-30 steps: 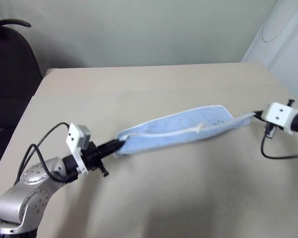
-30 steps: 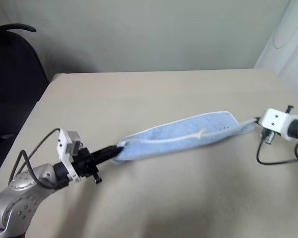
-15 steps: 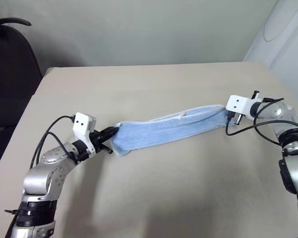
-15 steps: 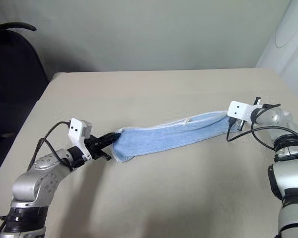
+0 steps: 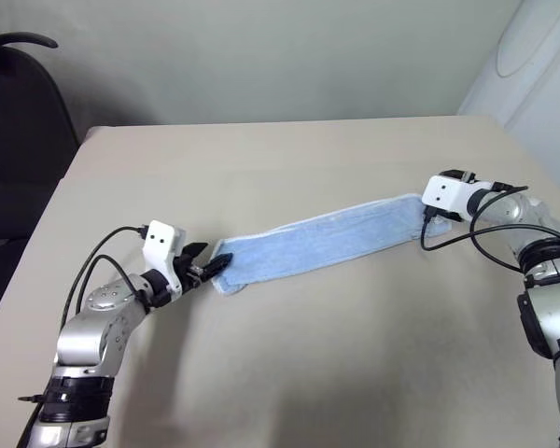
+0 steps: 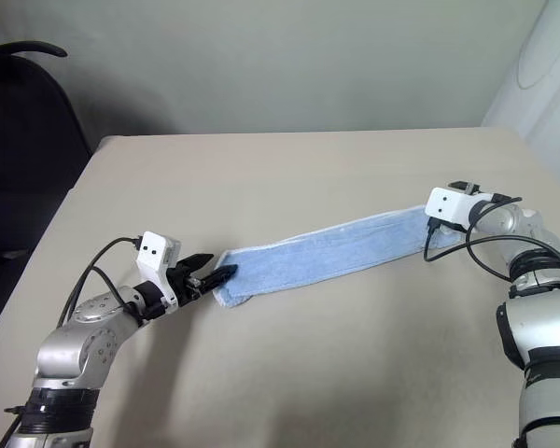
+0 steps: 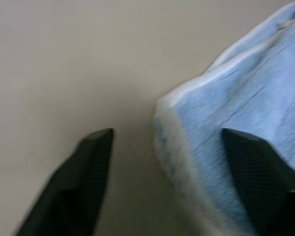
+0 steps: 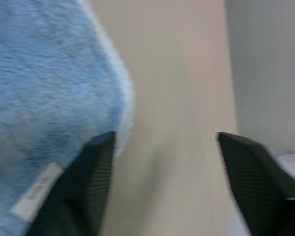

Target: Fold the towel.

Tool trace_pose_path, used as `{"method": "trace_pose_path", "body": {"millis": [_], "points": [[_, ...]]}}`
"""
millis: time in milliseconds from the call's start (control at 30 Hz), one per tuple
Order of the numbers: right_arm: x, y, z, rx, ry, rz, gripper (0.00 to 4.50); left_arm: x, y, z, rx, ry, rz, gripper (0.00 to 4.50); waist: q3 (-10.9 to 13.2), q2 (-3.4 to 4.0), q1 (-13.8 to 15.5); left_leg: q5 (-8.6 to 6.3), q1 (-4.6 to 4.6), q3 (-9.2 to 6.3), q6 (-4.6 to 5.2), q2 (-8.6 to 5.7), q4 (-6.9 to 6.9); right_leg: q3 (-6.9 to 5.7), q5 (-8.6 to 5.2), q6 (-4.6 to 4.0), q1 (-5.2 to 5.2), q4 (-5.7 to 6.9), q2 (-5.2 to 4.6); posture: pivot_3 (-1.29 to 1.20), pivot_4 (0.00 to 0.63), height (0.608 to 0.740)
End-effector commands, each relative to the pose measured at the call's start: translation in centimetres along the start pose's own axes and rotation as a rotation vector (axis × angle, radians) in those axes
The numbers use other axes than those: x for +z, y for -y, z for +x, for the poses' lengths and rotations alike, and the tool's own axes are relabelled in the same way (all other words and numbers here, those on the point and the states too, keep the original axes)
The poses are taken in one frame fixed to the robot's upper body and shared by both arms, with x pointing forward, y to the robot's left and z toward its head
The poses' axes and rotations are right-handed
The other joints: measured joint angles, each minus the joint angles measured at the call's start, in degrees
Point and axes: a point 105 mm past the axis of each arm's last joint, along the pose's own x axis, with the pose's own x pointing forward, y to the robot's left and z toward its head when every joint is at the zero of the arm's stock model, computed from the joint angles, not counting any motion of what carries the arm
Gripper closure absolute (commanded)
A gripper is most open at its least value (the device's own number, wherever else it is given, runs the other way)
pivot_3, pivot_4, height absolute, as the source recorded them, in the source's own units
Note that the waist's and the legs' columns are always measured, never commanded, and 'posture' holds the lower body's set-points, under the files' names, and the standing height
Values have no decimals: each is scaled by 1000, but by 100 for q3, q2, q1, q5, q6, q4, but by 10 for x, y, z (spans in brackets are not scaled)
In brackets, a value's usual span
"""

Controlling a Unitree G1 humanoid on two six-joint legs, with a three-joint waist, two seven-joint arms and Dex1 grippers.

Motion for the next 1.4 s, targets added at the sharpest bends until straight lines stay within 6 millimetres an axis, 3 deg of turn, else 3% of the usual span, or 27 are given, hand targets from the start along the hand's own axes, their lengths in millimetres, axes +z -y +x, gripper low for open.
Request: {"method": "trace_pose_path", "body": {"millis": [33, 167, 267, 400, 533, 700, 833, 1100, 1400], "points": [[-8, 32, -14, -139, 8, 54, 23, 11, -12, -9, 80, 48, 50, 0, 0, 0, 3, 0, -1, 0, 0, 0, 0, 0, 0, 0, 0, 0, 0, 0, 150, 740], [-25, 41, -27, -198, 70, 496, 23, 15, -25, -22, 164, 60, 94, 0, 0, -2, 2, 3, -3, 3, -5, 0, -4, 2, 0, -1, -3, 0, 0, 0, 150, 740], [-31, 26, -31, -118, 154, 922, 23, 34, -26, -29, 196, 131, 131, 0, -3, -12, 19, 33, -5, 5, -58, 0, -4, 3, -1, -3, -3, -1, 3, 0, 150, 740], [-34, 8, -49, -39, 208, 1466, 23, 62, -3, -27, 108, 226, 207, 0, -1, -17, 65, 40, -9, 6, -70, 0, -3, 2, -4, -7, -3, -3, 8, 0, 150, 740], [-26, -18, -69, 47, 203, 1780, 23, 74, 30, -20, -51, 255, 295, 0, 1, -13, 76, 43, -6, 6, -74, -2, -5, 6, -5, -9, -7, 0, 13, 0, 150, 740], [-16, -38, -83, 59, 162, 1997, 23, 73, 57, -8, -183, 243, 371, 0, 1, -14, 25, 41, 10, 6, -71, -1, -4, 11, -6, -6, 1, -1, 21, 0, 150, 740], [-4, -59, -84, 129, 114, 2090, 23, 64, 75, 1, -253, 225, 421, 0, 1, -14, 19, 39, 9, 1, -67, -2, -4, 12, -7, -2, -2, 0, 22, 0, 150, 740], [0, -83, -57, 131, 16, 2241, 23, 61, 88, 10, -293, 239, 408, 0, -6, -23, -15, 29, 15, -4, -49, -1, -2, 12, -8, 4, 2, 0, 22, 0, 150, 740], [-1, -76, -20, 69, 39, 2309, 23, 53, 91, 12, -295, 226, 397, 0, -16, -39, -65, 1, 37, -8, -1, -1, 2, 12, -7, 5, 21, -1, 23, 0, 150, 740]]}}
